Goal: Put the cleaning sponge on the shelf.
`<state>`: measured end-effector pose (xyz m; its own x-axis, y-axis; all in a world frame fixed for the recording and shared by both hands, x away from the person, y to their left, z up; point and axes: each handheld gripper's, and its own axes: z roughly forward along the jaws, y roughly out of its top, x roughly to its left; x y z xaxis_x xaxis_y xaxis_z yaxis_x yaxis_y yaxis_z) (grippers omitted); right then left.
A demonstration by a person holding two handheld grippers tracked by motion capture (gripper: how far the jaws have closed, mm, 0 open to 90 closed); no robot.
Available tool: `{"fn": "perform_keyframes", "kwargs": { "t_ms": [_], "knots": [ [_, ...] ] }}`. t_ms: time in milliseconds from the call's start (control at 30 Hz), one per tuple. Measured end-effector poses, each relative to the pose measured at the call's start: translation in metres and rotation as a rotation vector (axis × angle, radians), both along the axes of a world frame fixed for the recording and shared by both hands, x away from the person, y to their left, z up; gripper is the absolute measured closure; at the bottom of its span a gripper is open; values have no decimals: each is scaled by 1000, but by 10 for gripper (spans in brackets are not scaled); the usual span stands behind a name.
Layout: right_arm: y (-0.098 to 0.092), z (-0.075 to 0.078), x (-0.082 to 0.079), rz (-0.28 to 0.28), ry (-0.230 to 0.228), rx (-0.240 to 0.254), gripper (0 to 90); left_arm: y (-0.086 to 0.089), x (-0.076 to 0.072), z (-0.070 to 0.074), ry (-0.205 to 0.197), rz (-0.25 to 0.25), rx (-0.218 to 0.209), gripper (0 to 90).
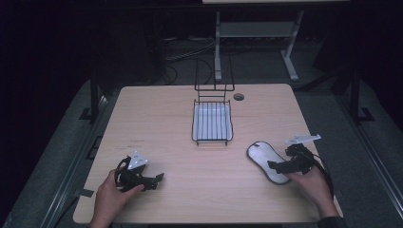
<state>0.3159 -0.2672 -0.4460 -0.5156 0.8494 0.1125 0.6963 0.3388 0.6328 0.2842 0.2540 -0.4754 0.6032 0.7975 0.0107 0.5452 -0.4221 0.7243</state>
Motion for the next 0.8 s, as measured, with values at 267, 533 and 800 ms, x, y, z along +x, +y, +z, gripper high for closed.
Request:
{"fn": "perform_keyframes", "kwargs": {
  "t_ms": [267, 533, 800],
  "knots": [
    [8, -6, 12, 8, 3, 11, 93, 0, 0, 0, -1, 2, -3, 127],
    [12, -15, 17, 14, 19, -1, 96, 0, 0, 0, -1, 3, -6, 127],
    [14, -19, 18, 24, 32, -9, 97, 0, 0, 0, 0, 2, -3, 127]
  ]
}}
